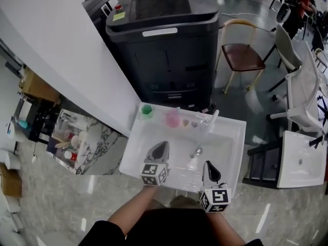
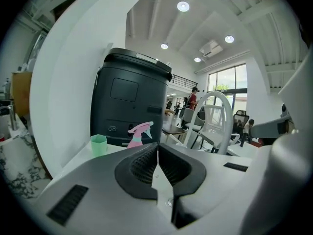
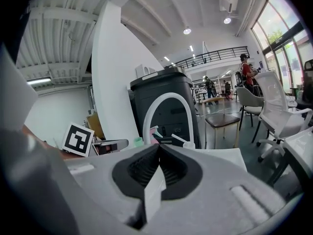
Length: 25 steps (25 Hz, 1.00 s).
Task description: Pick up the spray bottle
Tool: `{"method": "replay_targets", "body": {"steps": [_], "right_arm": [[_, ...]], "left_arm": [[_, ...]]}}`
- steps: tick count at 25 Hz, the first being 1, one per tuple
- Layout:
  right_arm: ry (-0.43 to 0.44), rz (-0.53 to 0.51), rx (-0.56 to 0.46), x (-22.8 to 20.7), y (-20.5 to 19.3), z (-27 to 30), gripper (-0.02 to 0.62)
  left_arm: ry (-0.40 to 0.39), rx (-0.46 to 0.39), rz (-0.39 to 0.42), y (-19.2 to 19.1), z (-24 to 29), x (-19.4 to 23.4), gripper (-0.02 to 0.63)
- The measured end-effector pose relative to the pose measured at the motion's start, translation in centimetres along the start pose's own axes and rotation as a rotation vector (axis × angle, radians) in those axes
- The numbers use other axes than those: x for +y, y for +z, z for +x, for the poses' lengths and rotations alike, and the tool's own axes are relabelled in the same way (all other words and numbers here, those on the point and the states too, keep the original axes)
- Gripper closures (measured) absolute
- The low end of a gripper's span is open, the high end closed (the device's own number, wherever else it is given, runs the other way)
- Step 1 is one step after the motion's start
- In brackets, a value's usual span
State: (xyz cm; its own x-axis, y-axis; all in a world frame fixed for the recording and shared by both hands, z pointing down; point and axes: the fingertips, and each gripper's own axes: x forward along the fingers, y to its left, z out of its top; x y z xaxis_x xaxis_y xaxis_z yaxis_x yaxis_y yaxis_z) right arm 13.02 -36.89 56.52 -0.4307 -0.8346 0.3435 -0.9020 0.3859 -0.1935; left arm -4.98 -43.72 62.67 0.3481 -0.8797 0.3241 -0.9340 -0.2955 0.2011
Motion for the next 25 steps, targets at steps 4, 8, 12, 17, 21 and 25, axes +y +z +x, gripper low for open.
{"method": "replay_targets", "body": {"steps": [4,8,12,17,21,25], "right_arm": [[0.006,0.013,-0.001,-1.3,0.2,1.9,0.597],[0.009,0.008,0.014,-2.1,-0.3,3.9,0.597],[0.006,0.002,0.033,-2.8,-0.7,5.8,0.597],[0.0,0.004,0.039,-3.7,-0.9,7.2,0.597],[-0.002,0.019,0.057,-4.3,-1.7,7.5,0.597],[-0.006,0.013,0.091,-4.3,-3.2,7.1,0.597]], "left_arm": [[0.007,-0.033,0.05,0.0,2.7,0.8,0.588],[0.005,-0.009,0.021,-1.0,5.9,2.0,0.467],[0.041,0.019,-0.023,-2.3,8.5,3.6,0.409],[0.066,0.031,-0.042,-3.9,11.6,5.0,0.336],[0.057,0.062,-0.024,-4.9,14.4,5.5,0.29],[0.072,0.083,-0.023,-5.9,16.2,6.8,0.262]]}}
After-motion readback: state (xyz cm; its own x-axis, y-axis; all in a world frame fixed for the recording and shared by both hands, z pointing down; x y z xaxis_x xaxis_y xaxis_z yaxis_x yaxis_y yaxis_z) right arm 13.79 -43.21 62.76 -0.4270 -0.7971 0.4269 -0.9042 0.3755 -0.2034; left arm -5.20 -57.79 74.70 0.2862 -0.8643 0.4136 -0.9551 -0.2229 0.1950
